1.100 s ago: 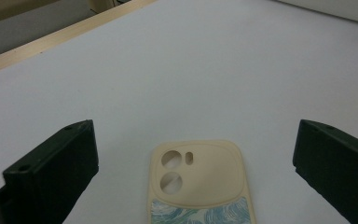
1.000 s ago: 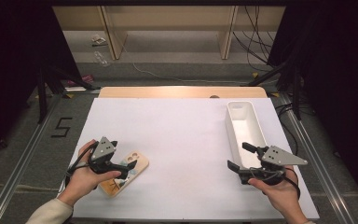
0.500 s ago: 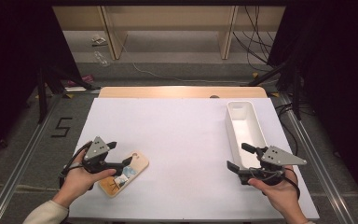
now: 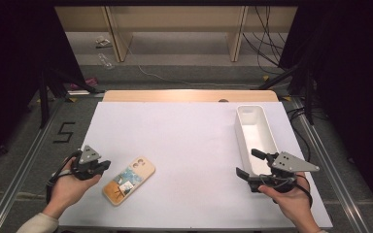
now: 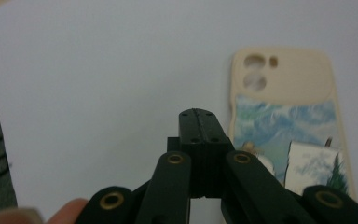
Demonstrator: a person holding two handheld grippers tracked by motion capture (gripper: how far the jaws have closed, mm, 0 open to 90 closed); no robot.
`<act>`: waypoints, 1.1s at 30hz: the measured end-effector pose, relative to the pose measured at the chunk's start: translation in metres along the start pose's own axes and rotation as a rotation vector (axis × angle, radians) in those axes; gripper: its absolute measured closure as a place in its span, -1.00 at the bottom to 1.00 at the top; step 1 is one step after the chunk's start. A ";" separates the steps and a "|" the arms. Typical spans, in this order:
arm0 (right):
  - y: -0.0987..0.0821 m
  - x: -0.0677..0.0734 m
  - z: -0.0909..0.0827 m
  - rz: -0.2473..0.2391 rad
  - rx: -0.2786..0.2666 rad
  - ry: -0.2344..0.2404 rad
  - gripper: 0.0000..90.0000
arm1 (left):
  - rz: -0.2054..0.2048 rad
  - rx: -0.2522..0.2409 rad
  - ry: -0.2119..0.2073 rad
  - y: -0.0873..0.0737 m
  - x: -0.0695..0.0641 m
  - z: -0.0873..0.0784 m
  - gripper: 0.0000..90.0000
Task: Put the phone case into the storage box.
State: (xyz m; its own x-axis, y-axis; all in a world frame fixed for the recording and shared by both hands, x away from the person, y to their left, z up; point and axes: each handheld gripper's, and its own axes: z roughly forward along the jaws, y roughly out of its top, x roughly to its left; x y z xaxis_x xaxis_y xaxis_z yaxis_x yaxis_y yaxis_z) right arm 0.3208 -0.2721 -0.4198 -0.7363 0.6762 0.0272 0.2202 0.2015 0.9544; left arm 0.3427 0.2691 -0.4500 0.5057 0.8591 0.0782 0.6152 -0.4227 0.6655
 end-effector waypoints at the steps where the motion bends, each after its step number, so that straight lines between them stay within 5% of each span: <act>1: 0.000 0.000 0.000 0.000 0.000 0.000 -0.65 | -0.007 0.031 -0.004 -0.004 0.001 0.001 0.99; 4: 0.000 0.000 0.001 0.001 0.001 0.000 -0.64 | -0.015 0.085 -0.019 -0.013 0.004 0.003 0.99; 13: 0.000 0.000 0.002 0.003 0.002 0.005 -0.64 | 0.032 0.083 -0.095 -0.006 -0.007 0.001 0.99; 17: 0.000 0.000 0.003 0.002 0.005 0.003 -0.64 | 0.066 0.099 -0.157 0.010 -0.019 -0.002 0.60; 24: 0.001 0.000 0.003 0.001 0.007 0.001 -0.64 | 0.117 0.248 -0.186 0.028 -0.043 0.010 -0.64; 28: 0.000 0.000 0.003 0.003 0.011 0.004 -0.64 | 0.133 0.287 -0.189 0.037 -0.054 0.018 -0.96; 33: 0.000 0.000 0.003 0.007 0.015 0.004 -0.64 | 0.144 0.340 -0.169 0.043 -0.055 0.027 -1.00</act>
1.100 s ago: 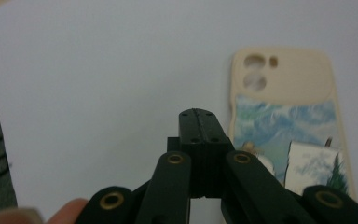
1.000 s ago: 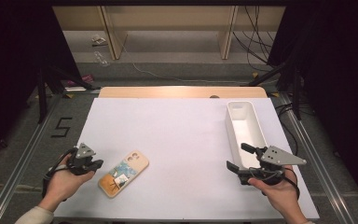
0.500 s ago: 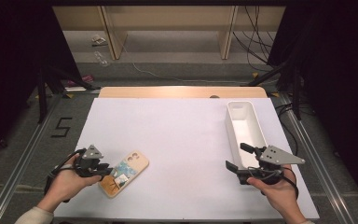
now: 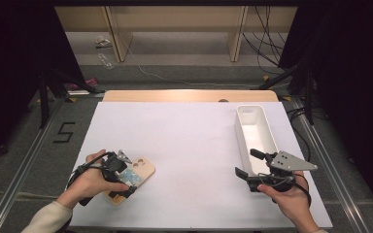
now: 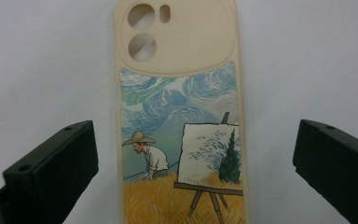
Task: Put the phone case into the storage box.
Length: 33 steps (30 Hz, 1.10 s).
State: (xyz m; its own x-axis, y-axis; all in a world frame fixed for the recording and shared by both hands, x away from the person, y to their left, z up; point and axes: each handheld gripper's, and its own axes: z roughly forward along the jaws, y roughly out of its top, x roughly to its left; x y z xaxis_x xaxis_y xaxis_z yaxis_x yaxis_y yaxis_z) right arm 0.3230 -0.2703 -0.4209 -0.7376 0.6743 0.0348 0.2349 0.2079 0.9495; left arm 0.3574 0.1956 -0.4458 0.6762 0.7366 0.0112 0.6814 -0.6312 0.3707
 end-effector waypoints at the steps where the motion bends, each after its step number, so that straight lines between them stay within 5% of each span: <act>1: 0.000 0.000 0.000 -0.001 -0.001 0.000 -0.64 | 0.004 0.009 -0.001 0.001 0.001 0.002 -1.00; 19: 0.000 0.000 0.001 -0.001 -0.001 0.002 -0.64 | -0.005 0.147 -0.030 0.003 0.005 0.022 -1.00; 33: 0.000 0.000 0.002 0.001 -0.002 0.006 -0.64 | -0.018 0.161 -0.009 0.004 0.006 0.027 -1.00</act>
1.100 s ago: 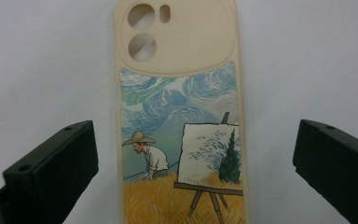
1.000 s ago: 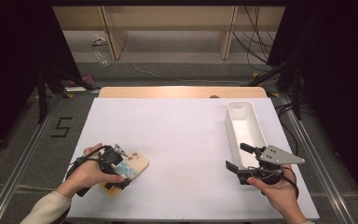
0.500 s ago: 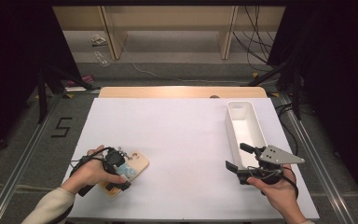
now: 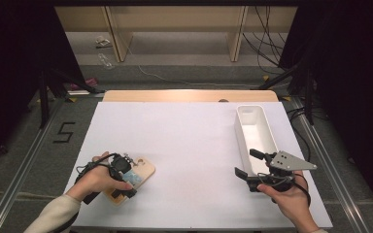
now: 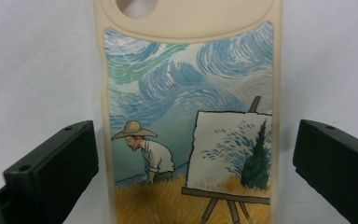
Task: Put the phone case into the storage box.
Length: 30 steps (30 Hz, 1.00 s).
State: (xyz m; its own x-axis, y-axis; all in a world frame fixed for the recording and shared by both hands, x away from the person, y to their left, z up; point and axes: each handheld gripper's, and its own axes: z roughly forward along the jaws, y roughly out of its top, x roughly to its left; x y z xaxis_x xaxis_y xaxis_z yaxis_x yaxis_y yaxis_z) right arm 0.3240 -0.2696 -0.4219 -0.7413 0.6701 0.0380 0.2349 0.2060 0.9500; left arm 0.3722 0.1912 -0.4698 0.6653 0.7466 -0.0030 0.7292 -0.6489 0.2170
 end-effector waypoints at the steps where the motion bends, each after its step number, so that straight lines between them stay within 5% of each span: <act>1: 0.000 0.000 0.000 0.000 0.001 0.001 -0.64 | 0.001 0.000 0.003 0.000 0.000 0.000 -1.00; 30: -0.001 0.000 0.001 -0.002 0.012 0.004 -0.64 | -0.006 0.030 -0.015 0.002 0.007 0.007 -0.96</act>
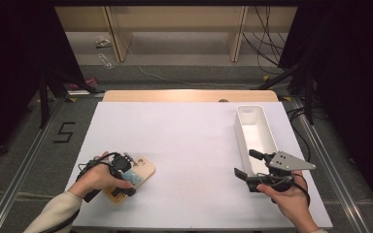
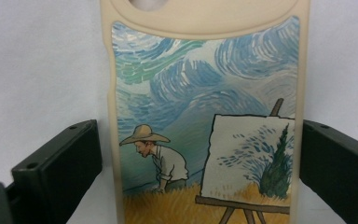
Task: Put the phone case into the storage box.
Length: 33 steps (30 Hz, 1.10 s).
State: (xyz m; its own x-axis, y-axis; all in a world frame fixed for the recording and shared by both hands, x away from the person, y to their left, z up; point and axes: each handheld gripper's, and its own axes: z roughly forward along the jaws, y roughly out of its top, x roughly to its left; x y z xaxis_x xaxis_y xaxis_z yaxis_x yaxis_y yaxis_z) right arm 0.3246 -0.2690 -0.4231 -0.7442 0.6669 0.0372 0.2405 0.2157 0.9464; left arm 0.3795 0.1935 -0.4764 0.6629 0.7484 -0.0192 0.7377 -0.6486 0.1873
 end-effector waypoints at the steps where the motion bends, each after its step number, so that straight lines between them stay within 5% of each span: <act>1: 0.000 0.000 0.000 0.000 0.000 0.001 -0.64 | -0.003 0.000 -0.001 0.000 0.000 0.000 -0.96; 33: -0.001 0.001 0.001 0.001 0.008 0.004 -0.64 | 0.003 0.048 0.004 0.006 -0.003 -0.003 -0.78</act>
State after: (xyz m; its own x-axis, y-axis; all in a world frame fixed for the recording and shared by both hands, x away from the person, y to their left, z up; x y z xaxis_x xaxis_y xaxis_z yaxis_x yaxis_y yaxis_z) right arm 0.3245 -0.2681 -0.4240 -0.7465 0.6642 0.0394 0.2460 0.2205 0.9438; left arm 0.3815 0.1878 -0.4726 0.6644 0.7472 -0.0148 0.7413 -0.6564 0.1403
